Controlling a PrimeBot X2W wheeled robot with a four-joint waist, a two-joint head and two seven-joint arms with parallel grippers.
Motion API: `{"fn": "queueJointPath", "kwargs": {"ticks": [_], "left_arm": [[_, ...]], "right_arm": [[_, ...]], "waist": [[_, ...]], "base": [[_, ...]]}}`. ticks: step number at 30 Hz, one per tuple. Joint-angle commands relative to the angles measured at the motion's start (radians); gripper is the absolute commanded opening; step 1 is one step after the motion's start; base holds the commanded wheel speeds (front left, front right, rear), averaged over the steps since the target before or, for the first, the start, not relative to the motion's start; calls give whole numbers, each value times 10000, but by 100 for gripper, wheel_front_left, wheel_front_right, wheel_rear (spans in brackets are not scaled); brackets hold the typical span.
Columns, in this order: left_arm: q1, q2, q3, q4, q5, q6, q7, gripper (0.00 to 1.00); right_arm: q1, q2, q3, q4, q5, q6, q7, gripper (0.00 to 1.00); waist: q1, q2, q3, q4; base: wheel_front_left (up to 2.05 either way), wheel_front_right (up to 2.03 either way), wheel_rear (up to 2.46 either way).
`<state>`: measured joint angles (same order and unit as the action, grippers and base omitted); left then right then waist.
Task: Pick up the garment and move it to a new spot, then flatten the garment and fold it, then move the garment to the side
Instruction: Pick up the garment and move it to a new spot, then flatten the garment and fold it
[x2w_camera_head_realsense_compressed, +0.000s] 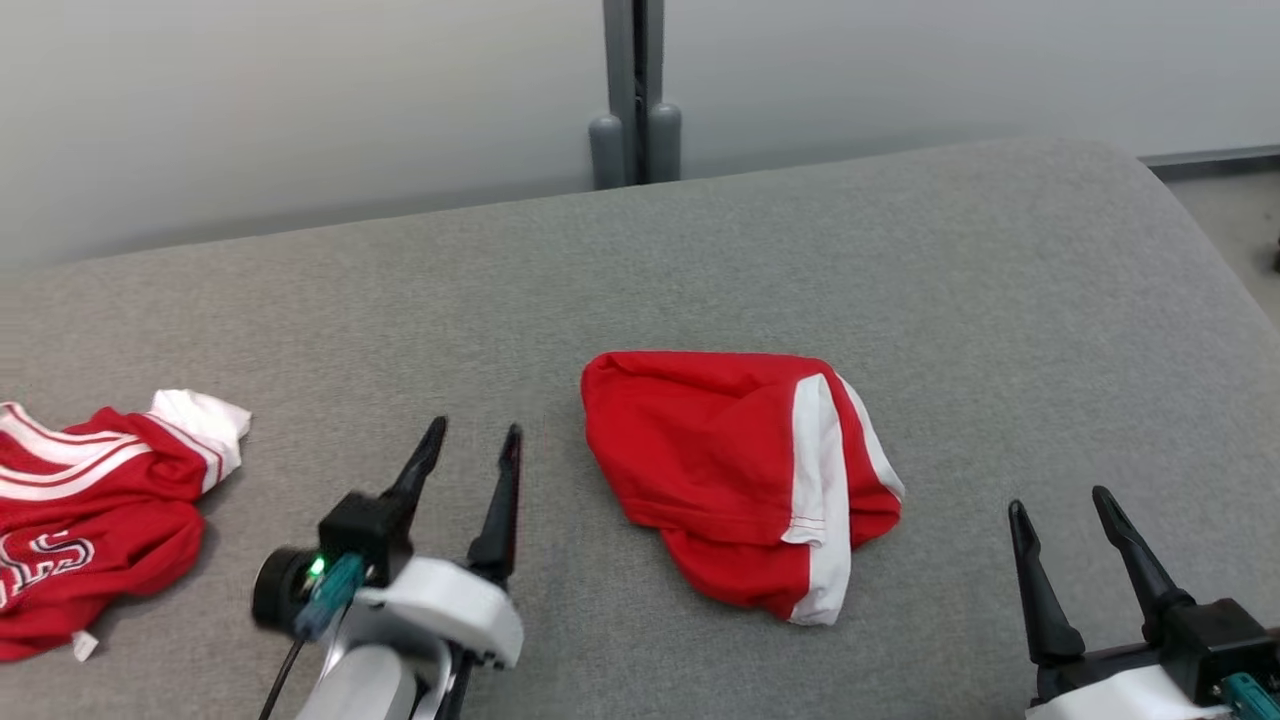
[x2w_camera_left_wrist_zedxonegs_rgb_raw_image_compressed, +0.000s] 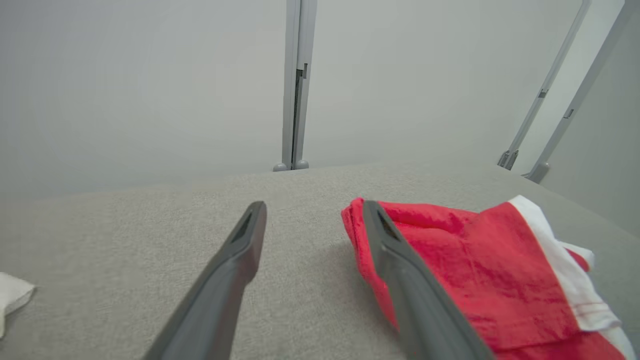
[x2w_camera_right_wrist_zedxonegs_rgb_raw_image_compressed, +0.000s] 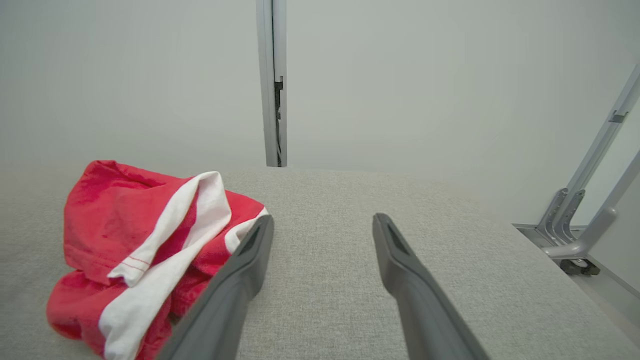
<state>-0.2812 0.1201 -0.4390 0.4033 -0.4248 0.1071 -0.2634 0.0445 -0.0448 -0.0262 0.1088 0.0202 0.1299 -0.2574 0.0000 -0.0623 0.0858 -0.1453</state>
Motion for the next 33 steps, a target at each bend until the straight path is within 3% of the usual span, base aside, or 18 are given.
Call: {"fn": "queueJointPath", "kwargs": {"ticks": [1, 7, 13, 17, 20, 33], "left_arm": [[188, 114, 147, -145, 111, 92, -13, 100], [2877, 369, 1965, -2144, 973, 193, -18, 100], [4289, 21, 3180, -2674, 1496, -621, -16, 100], [4640, -192, 3552, -2621, 1947, -1369, -18, 100], [4799, -329, 3881, -2607, 2214, -1680, -18, 100], [4504, -651, 4540, -2602, 2765, -2113, -19, 100]], "right_arm": [[108, -58, -44, -69, -92, 15, -82, 100], [420, -98, -360, -619, -343, 10, -82, 100], [783, -81, -613, -763, -383, 10, -81, 100], [1000, -75, -637, -617, -390, 10, -81, 100], [1114, -68, -672, -497, -385, 10, -81, 100], [956, -60, -505, -332, -183, 10, -81, 100]], "waist": [[0, 0, -322, 364], [0, 0, -621, 930], [0, 0, -832, 1454], [0, 0, -942, 1665], [0, 0, -1018, 1703], [0, 0, -1003, 1429]], "base": [[0, 0, 0], [0, 0, 0], [0, 0, 0], [0, 0, 0], [0, 0, 0], [0, 0, 0]]}}
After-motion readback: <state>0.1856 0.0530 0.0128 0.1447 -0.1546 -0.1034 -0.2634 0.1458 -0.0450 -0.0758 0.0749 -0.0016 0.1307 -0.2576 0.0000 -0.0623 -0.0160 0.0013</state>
